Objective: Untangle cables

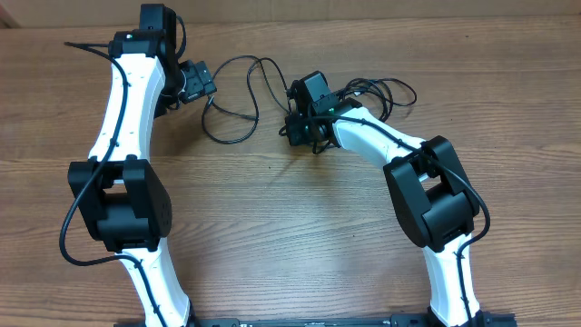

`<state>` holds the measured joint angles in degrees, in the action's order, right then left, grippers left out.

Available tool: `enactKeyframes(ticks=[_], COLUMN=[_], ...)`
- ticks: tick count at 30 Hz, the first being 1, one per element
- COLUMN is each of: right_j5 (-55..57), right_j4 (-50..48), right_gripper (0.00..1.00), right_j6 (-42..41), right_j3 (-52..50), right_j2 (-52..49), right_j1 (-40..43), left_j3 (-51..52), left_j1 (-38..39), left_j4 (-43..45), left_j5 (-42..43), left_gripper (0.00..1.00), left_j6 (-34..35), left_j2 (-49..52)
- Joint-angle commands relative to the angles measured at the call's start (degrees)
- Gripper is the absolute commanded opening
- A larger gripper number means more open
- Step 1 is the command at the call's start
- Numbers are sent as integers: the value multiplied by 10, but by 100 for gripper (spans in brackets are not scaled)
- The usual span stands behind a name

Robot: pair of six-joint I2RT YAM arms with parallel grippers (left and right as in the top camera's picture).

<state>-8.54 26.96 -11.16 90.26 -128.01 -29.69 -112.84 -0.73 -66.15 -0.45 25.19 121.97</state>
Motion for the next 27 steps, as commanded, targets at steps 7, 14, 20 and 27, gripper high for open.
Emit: enactKeyframes(ticks=[7,14,20,27], right_j5=[-166,-159,-120,-54], right_j4=[26,62,143,241], right_gripper=[4,4,4,4], right_j6=[-25,-25,-20,-5], right_j3=[-2,-1,-1,-2], right_j2=[72,209,260,261], right_j1=[-2,1,17,49], left_j3=[3,3,3,3], left_j1=[4,4,4,4], left_j4=[0,0,0,0], left_j5=[5,5,5,5], left_gripper=[100,100,100,100], left_j6=[6,6,6,6], left_j2=[7,7,7,7])
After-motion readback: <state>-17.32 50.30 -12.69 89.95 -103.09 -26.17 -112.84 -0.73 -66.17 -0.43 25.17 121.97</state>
